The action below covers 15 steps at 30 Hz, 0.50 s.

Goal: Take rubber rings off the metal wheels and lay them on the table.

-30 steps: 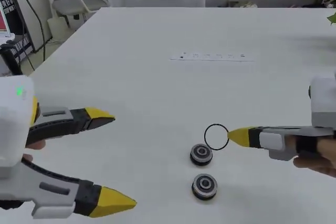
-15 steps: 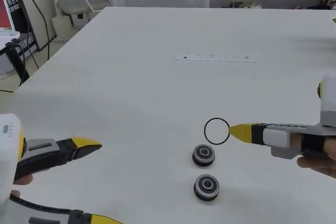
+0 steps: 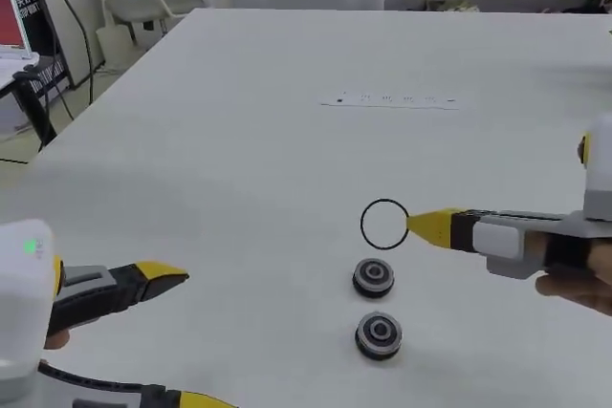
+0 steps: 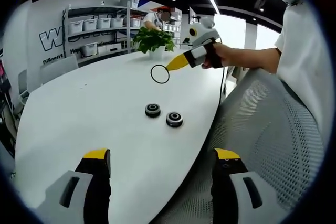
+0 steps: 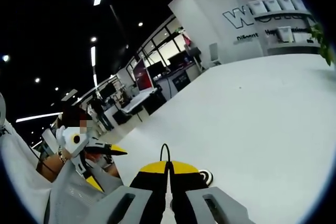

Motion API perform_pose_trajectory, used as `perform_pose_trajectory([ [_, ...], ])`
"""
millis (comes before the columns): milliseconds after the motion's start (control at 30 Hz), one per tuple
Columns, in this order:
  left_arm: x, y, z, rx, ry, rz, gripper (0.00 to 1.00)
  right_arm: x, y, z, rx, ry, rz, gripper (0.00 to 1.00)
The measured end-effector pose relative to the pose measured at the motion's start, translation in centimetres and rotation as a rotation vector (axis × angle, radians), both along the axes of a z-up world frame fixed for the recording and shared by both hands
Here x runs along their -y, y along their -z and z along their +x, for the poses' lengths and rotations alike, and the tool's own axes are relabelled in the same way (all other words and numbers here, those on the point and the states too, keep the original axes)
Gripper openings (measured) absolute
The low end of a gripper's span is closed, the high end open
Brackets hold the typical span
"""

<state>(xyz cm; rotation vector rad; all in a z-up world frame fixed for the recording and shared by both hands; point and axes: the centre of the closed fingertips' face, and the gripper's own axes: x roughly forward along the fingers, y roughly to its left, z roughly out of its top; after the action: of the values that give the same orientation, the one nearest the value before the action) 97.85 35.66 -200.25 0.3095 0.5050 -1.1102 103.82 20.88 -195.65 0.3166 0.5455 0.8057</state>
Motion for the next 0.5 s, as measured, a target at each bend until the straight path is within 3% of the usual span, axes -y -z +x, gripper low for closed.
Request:
perform_pose_trajectory([
  [167, 0.0, 0.2, 0.0, -0.004, 0.002, 0.011, 0.77, -1.1, 0.1, -0.2, 0.007, -0.024, -0.012, 0.0],
  [500, 0.1, 0.4, -0.1, -0.016, 0.005, 0.009, 0.77, -3.9, 2.1, -1.0, -0.002, -0.096, -0.087, 0.0],
])
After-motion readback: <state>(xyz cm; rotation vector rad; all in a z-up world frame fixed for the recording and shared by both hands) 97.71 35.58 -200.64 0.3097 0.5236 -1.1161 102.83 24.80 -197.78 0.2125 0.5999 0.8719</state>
